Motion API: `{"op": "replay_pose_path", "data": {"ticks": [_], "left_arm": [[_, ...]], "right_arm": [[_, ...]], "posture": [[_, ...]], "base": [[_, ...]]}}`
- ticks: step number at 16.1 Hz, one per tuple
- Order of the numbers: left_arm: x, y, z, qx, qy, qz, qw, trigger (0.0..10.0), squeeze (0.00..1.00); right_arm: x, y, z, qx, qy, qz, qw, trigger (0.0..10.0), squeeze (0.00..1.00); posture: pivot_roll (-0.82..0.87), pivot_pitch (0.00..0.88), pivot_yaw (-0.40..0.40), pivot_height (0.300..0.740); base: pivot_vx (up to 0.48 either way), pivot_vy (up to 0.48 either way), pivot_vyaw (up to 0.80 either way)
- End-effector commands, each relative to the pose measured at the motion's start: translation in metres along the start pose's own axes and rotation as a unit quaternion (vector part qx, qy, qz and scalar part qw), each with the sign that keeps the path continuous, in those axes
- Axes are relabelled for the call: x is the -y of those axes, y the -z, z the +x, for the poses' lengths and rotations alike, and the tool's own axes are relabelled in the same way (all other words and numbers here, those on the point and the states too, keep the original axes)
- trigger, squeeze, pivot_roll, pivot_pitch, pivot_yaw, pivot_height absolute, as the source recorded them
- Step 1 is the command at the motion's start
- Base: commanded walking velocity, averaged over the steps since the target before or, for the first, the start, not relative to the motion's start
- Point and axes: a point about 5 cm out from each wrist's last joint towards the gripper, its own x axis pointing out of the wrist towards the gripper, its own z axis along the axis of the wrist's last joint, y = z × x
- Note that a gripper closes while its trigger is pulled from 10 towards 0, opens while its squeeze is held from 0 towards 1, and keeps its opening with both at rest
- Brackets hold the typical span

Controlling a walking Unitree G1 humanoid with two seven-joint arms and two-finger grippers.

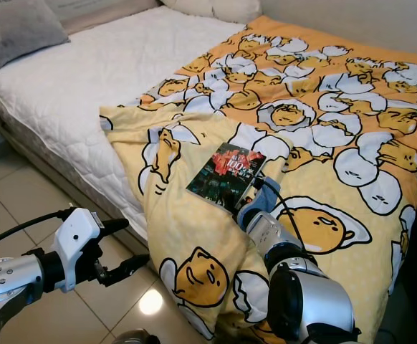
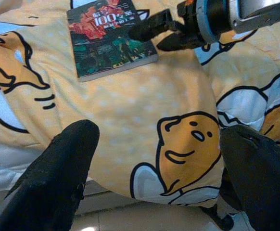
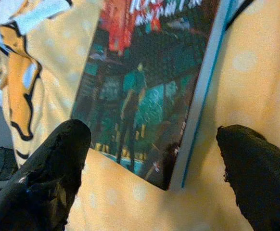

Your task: Clean up the room

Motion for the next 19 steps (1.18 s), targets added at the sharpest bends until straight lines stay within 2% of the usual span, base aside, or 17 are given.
{"op": "replay_pose_path", "data": {"ticks": [1, 2, 4, 9, 11, 14, 17, 18, 19], "left_arm": [[0.001, -0.001, -0.003, -0.006, 0.005, 0.004, 1.0, 10.0, 0.98], [0.002, -0.001, -0.005, -0.008, 0.005, 0.004, 1.0, 10.0, 0.98], [0.003, -0.001, -0.01, -0.018, 0.006, 0.004, 1.0, 10.0, 0.98], [0.005, 0.0, -0.013, -0.023, 0.005, -0.002, 1.0, 10.0, 0.98], [0.005, -0.001, -0.009, -0.021, 0.009, 0.002, 1.0, 10.0, 0.98], [0.004, -0.002, -0.009, -0.02, 0.005, 0.005, 1.0, 10.0, 0.98], [0.005, 0.0, -0.01, -0.022, 0.001, 0.002, 1.0, 10.0, 0.98], [0.006, 0.0, -0.01, -0.022, 0.001, 0.002, 1.0, 10.0, 0.98], [0.006, 0.001, -0.009, -0.022, 0.0, 0.002, 1.0, 10.0, 0.98]], "right_arm": [[0.002, 0.008, 0.0, -0.011, 0.004, 0.007, 1.0, 10.0, 0.0], [0.001, 0.008, 0.0, -0.009, 0.0, 0.018, 1.0, 10.0, 0.0], [-0.011, -0.002, 0.002, 0.025, -0.038, 0.078, 0.996, 10.0, 0.0], [-0.031, -0.018, 0.004, 0.06, -0.1, 0.113, 0.987, 10.0, 0.0], [-0.031, -0.02, 0.004, 0.062, -0.103, 0.112, 0.986, 10.0, 0.0], [-0.034, -0.028, 0.003, 0.086, -0.124, 0.151, 0.977, 10.0, 0.0], [-0.037, -0.021, 0.005, 0.073, -0.12, 0.15, 0.979, 10.0, 0.0], [-0.037, -0.02, 0.005, 0.069, -0.118, 0.147, 0.98, 9.1, 0.0], [-0.038, -0.016, 0.006, 0.061, -0.109, 0.14, 0.982, 0.0, 0.0]], "posture": [[0.17, 0.109, 0.035, 0.74], [0.18, 0.112, 0.035, 0.74], [0.19, 0.134, 0.032, 0.74], [0.19, 0.14, 0.036, 0.74], [0.19, 0.135, 0.034, 0.74], [0.19, 0.137, 0.03, 0.74], [0.19, 0.14, 0.023, 0.74], [0.19, 0.14, 0.023, 0.74], [0.19, 0.142, 0.021, 0.74]], "base": [[0.0, 0.0, 0.0], [0.0, 0.0, 0.0], [0.0, 0.0, 0.0], [0.0, 0.0, 0.0], [0.0, 0.0, 0.0], [0.0, 0.0, 0.0], [0.0, 0.0, 0.0], [0.0, 0.0, 0.0], [0.0, 0.0, 0.0]]}}
